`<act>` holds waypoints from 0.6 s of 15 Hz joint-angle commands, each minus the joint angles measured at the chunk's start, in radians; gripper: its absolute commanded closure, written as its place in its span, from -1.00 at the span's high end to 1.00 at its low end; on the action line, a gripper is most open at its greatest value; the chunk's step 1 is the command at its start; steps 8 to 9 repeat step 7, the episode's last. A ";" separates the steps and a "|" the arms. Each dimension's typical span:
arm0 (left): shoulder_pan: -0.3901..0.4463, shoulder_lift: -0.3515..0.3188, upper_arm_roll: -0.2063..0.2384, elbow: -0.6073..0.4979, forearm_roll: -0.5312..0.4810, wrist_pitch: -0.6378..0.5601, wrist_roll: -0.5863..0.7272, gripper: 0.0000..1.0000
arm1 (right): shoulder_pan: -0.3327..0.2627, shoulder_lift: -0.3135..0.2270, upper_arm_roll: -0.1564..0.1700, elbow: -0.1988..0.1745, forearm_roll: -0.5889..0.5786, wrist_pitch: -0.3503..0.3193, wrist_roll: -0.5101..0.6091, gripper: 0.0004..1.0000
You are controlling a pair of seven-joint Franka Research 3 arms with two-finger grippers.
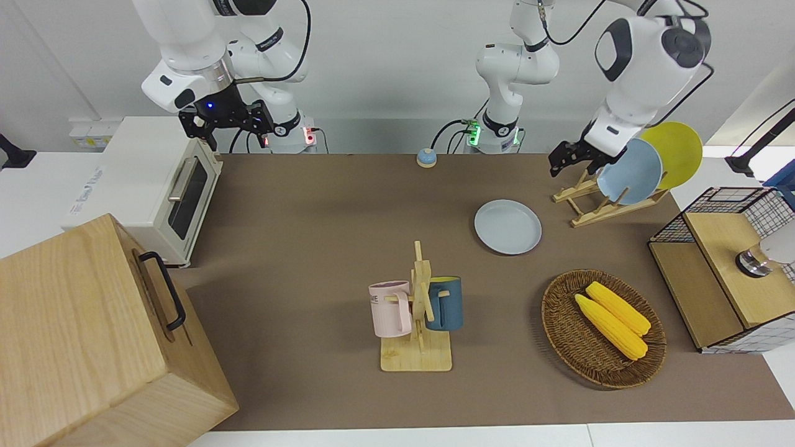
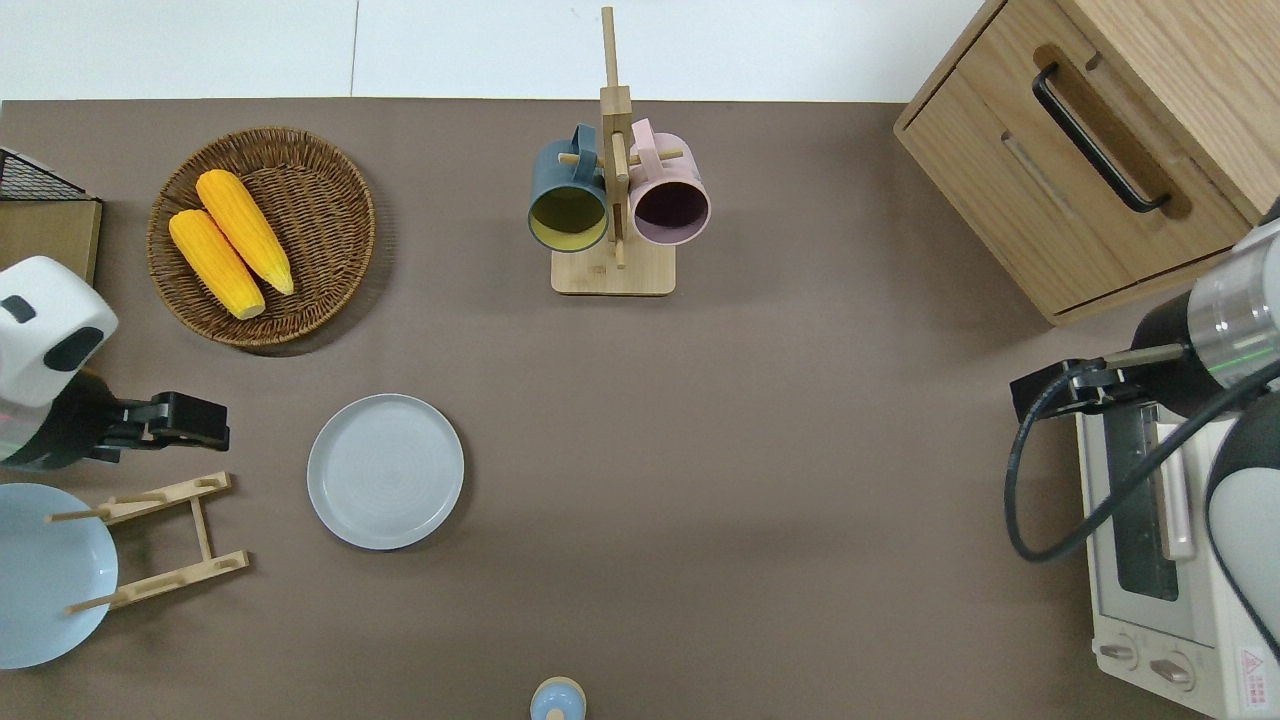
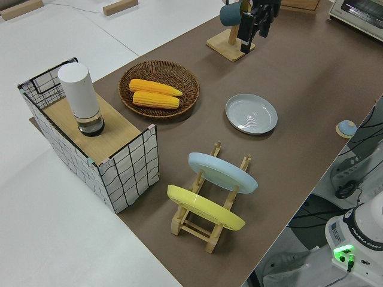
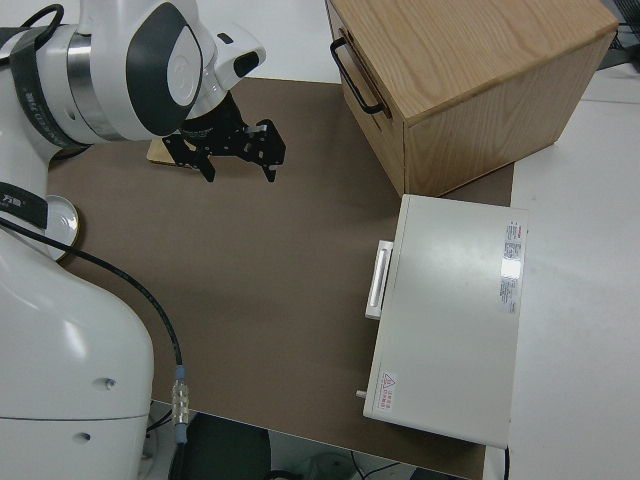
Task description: Pick gray plate from low plate rack and place it on table with left arm
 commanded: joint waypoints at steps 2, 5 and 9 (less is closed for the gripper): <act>-0.010 0.016 -0.014 0.029 0.027 -0.014 -0.006 0.99 | -0.023 -0.002 0.021 0.007 -0.006 -0.011 0.012 0.97; -0.008 0.021 -0.014 0.028 0.022 -0.003 -0.009 0.98 | -0.023 -0.002 0.021 0.007 -0.006 -0.011 0.012 0.97; -0.010 0.021 -0.017 0.026 0.021 -0.003 -0.010 0.99 | -0.023 -0.002 0.021 0.007 -0.005 -0.011 0.012 0.97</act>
